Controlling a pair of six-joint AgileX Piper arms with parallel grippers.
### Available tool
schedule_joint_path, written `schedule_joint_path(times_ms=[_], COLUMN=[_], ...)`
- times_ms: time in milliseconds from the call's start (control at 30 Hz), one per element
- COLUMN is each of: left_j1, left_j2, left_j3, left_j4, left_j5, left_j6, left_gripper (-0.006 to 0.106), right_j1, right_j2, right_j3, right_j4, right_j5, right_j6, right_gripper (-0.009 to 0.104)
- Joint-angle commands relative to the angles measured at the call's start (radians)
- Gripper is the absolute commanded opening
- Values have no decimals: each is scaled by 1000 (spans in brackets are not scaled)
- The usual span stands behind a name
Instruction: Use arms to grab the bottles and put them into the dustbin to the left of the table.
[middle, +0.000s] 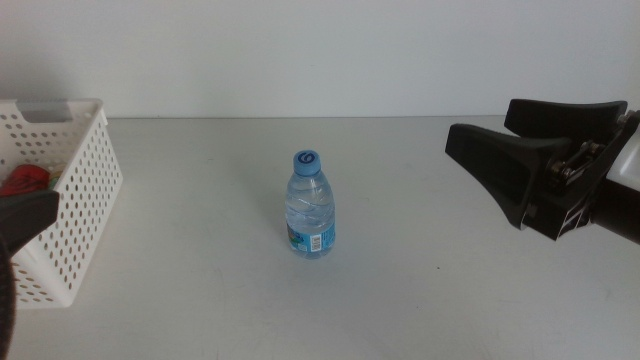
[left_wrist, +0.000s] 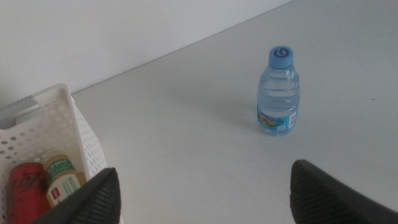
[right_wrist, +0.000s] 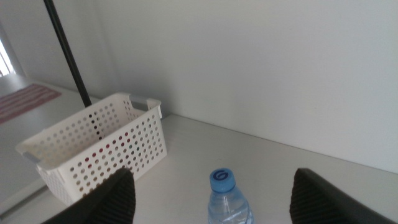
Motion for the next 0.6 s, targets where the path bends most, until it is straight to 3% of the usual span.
schedule_joint_path(times_ms=[0,100,233,300,333,400,567], left_j1=[-7,-7,-7,-7,-7,-7,-7], left_j2=[3,3,3,3,3,3,3], left_j3=[-21,-21,-21,-21,-21,-21,-21], left_j4=[-11,-11,-11,-11,-11,-11,-11], left_j5=[-78,-78,-78,-78,-78,-78,-78], left_j6=[-11,-11,-11,-11,-11,-11,-11], left_gripper=[93,93,93,93,93,93,93], right_j1=[-6,6,69,95,105,114,114], right_j2=[-15,-15,-15,-15,-15,-15,-15], right_j3=[-22,-22,-39,-60,-73,-94,-108], right_j4=[190,495,1017,1178,1236,1288,1257], right_j5=[-3,35,194,272,300,336,360], right_j6=[-131,-460,-994,-1265,-1362,-1462,-1475], right_gripper=[63,63,63,63,63,63,63])
